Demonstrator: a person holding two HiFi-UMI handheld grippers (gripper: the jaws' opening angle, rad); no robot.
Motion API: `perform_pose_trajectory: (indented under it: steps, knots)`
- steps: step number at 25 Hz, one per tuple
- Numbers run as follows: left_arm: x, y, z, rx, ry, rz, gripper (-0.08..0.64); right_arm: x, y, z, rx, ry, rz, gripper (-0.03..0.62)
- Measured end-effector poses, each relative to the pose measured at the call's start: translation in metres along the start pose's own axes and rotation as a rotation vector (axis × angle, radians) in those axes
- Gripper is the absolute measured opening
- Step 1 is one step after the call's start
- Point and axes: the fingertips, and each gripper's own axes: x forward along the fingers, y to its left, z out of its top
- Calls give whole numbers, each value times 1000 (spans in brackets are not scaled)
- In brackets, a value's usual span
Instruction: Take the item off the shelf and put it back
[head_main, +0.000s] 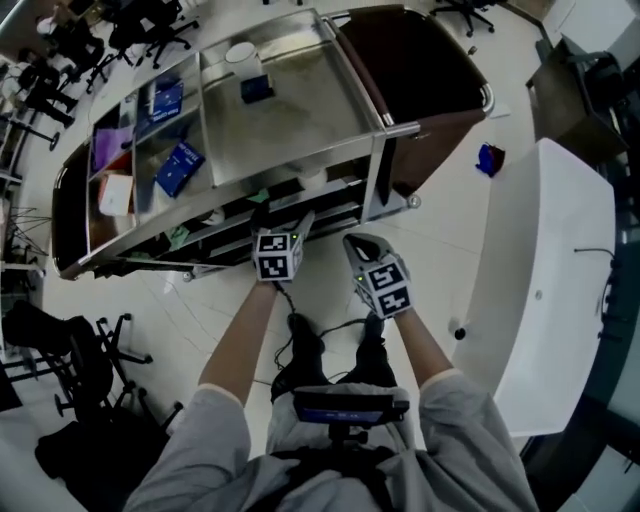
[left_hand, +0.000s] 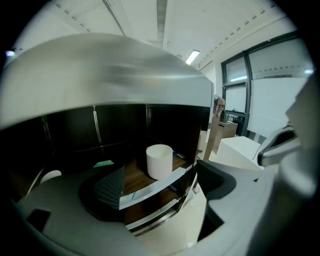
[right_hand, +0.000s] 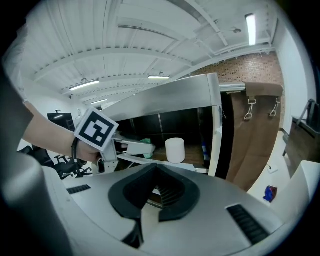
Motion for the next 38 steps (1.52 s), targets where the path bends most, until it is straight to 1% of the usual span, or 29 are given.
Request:
perform_pose_trajectory:
  steps: [4,6,10,13,16,20,22,25,32,35,38]
  knots:
    - [-56,3,-1,-16,3,-11,443,-13,14,2,-23,-1,17,9]
    - [-81,8,0,-24,-2,9,405,-19,18,4,-33,-3,23,9]
    - [-131,30,4,-33,-34,97,260,-22,27,10,-50,-13,34,9]
    - [-164,43,-5,-62,-49,140,225,-27,33,10,-66,-11,34,9]
    - [-192,57,-16,-121,-65,181,189,-32,36,10,-81,-10,32,9]
    - [-229,74,-33,-183,-71,271,53,-42,35,12,-85,-20,22,9]
    - [-243,80,-40,-201,-66,301,12,-47,33,12,-83,-24,15,9]
    - [-262,86,-52,-228,-55,326,6,-53,35,10,-81,-26,15,9]
    - [-297,96,-76,-322,-61,367,6,-59,37,8,-66,-40,3,9]
    - [-307,95,-86,-337,-37,380,6,-66,37,9,-70,-43,-3,9]
    - [-312,94,-92,-344,-28,379,6,-72,37,7,-95,-37,-10,9]
